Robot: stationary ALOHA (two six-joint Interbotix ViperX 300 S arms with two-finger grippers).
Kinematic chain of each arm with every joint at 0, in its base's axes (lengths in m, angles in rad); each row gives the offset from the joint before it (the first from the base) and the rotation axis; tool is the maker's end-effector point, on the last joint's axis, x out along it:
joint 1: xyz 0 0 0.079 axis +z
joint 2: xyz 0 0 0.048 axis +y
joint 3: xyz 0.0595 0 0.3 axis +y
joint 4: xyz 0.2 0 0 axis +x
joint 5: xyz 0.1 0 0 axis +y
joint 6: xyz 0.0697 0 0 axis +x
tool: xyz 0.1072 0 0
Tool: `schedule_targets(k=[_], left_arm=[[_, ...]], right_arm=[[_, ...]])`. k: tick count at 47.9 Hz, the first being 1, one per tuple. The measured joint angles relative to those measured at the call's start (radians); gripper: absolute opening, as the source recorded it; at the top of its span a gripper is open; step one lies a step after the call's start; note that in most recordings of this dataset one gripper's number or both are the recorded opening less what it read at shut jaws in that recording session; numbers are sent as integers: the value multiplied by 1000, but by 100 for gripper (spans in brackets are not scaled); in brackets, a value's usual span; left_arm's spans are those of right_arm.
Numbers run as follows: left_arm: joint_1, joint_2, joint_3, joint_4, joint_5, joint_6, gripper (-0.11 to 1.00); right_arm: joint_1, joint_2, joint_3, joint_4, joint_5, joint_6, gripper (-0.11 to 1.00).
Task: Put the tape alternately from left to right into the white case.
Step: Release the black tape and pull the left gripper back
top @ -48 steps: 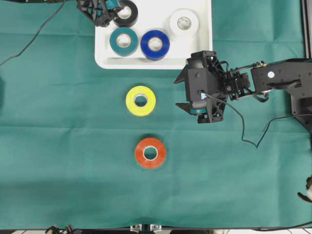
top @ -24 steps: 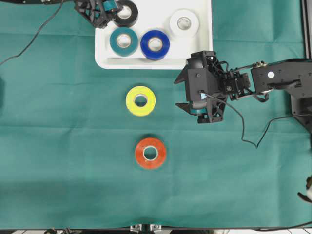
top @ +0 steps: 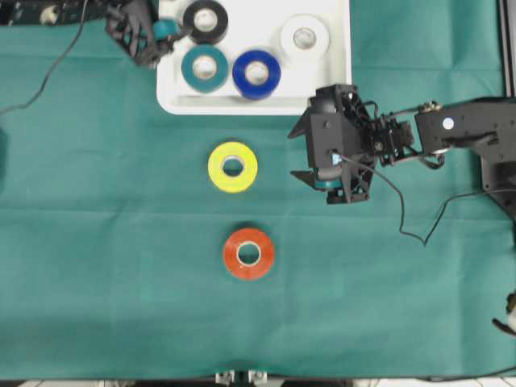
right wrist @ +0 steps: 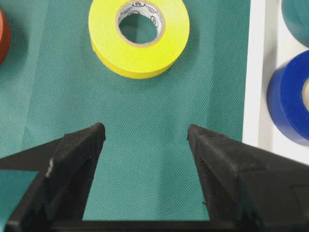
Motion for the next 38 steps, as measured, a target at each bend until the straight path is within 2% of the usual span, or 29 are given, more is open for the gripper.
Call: schedule_targets(k=[19,38], left_arm=[[-143,-104,103,-2,2,-2,93],[-308,-146,141,-2,2,0,92]], right_arm=[[0,0,2,0,0,0,78],[0,0,2,-2,0,0,78]])
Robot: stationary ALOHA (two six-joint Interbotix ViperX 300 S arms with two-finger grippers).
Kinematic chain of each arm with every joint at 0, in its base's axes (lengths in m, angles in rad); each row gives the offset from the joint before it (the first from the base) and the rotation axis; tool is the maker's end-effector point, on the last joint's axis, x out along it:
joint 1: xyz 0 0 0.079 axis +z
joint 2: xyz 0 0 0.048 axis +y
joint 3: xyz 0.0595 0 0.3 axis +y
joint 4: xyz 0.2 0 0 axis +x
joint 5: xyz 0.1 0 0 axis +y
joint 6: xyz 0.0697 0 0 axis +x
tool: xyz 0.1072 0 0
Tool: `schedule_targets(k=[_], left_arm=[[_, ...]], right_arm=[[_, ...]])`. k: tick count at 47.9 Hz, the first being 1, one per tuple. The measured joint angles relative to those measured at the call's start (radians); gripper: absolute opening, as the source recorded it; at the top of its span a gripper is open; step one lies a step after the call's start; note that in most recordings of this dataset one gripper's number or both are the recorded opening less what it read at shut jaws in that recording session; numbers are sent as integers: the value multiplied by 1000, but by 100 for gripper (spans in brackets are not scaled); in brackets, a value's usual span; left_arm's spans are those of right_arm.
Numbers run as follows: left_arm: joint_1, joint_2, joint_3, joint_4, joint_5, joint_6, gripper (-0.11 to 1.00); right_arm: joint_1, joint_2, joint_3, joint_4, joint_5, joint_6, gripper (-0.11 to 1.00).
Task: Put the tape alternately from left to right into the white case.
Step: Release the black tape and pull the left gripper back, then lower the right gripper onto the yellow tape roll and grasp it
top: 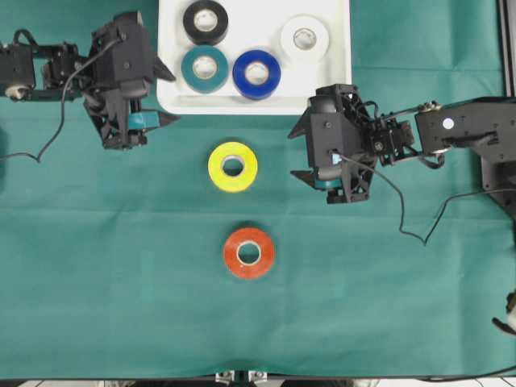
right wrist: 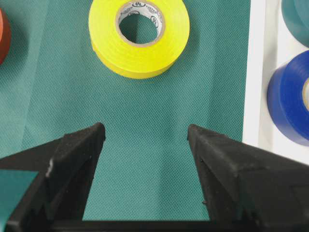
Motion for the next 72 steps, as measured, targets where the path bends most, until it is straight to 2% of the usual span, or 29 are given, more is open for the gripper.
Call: schedule_targets(k=[15,32,52,72], left_arm=[[-66,-14,40,2,0,-5,92],[-72,-14,46,0,0,-3,93],[-72,-14,49,2,0,-5,93],[-72,-14,49,0,0,-3,93]], right_arm=[[0,0,0,2,0,0,78],[5,28,-11,2,-60,0,77],[58,143,-118,2,-66,0,78],[57,235,-210,3,-57,9,77]])
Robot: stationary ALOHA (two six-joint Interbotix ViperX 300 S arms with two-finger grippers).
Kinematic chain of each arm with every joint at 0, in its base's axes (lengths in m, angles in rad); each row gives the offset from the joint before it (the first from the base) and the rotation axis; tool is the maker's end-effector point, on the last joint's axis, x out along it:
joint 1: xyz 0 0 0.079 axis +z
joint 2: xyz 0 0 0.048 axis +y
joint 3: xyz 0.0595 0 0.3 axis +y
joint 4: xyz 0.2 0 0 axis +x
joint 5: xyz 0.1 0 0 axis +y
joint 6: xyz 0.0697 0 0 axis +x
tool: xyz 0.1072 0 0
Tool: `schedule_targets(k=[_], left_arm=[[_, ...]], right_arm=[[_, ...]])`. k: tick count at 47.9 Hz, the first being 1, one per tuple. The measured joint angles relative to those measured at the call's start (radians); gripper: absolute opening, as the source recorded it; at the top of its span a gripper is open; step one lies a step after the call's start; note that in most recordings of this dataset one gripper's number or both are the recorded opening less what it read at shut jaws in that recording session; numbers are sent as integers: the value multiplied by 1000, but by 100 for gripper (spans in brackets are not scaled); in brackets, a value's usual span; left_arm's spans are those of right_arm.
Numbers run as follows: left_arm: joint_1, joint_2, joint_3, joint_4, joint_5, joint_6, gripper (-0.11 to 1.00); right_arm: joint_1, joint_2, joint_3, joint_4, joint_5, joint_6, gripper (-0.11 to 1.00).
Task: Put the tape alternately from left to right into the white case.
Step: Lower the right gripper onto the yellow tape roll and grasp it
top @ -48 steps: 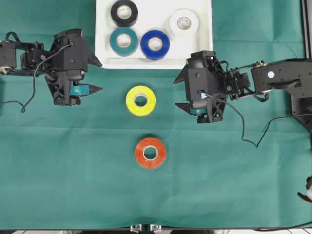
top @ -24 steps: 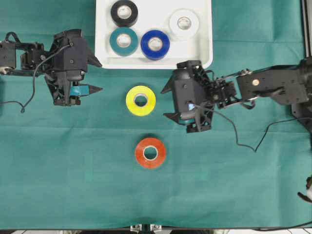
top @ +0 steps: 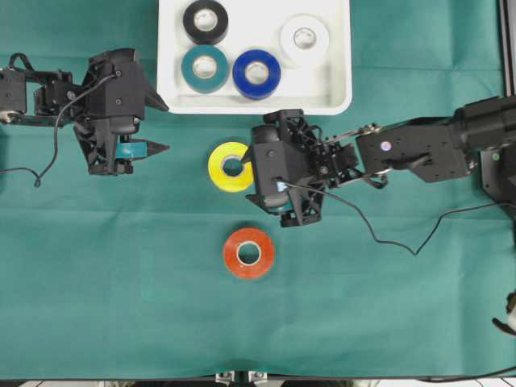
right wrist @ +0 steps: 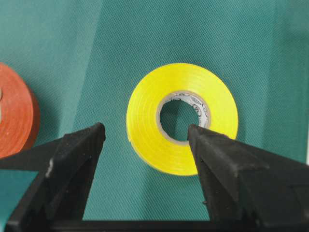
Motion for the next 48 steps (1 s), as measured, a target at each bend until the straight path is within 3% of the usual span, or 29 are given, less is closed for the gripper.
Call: schedule_targets(k=[18,48], left_arm=[[0,0,0,2,0,0,93],[0,0,2,2,0,-2,92]], right_arm=[[12,69,-46,2,2,100,77],[-3,124,-64,0,2,101,77]])
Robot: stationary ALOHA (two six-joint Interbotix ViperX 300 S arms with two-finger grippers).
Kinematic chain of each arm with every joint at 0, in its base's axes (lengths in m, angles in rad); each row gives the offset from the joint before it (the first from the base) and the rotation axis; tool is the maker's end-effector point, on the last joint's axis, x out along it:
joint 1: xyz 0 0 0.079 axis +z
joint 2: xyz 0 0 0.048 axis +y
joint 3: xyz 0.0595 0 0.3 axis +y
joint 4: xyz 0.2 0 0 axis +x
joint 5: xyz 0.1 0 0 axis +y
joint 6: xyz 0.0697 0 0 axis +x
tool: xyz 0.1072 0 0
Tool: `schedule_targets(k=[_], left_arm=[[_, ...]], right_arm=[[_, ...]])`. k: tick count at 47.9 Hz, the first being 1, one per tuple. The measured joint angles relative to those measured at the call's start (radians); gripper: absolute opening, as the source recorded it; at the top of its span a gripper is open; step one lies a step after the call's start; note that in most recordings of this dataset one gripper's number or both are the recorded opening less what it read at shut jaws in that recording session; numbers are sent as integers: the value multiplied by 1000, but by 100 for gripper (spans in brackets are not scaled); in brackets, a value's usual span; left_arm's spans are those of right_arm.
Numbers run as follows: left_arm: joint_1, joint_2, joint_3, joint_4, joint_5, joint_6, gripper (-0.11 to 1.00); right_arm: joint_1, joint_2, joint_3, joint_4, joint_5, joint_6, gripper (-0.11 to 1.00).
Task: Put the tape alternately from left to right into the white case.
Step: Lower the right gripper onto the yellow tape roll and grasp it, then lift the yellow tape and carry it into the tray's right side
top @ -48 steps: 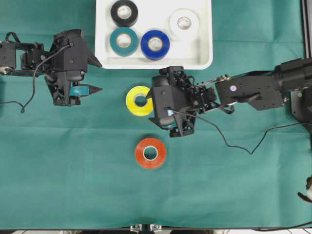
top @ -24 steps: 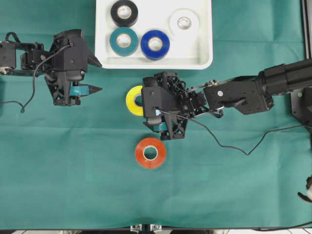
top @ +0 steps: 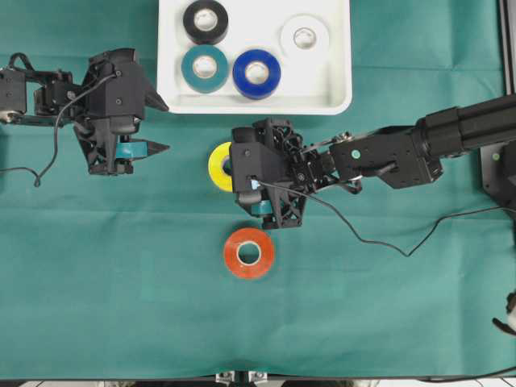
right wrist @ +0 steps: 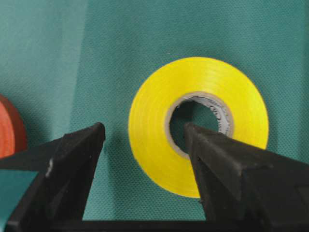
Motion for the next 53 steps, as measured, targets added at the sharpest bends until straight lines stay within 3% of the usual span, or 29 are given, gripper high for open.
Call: schedule_targets(k=[19,25,32,53], left_arm=[[0,0,-2,0,0,2,92],[0,0,-2,0,0,0,92],[0,0,0,0,-2,2,92],[0,0,-2,0,0,0,92]], right_arm=[[-12,15,-8,-2,-5,-5,73],[-15,15,-11,-2,-5,-5,55],[-14,17,-15,-2,-5,-5,28],[-17,17,-28,-3,-2,-5,28]])
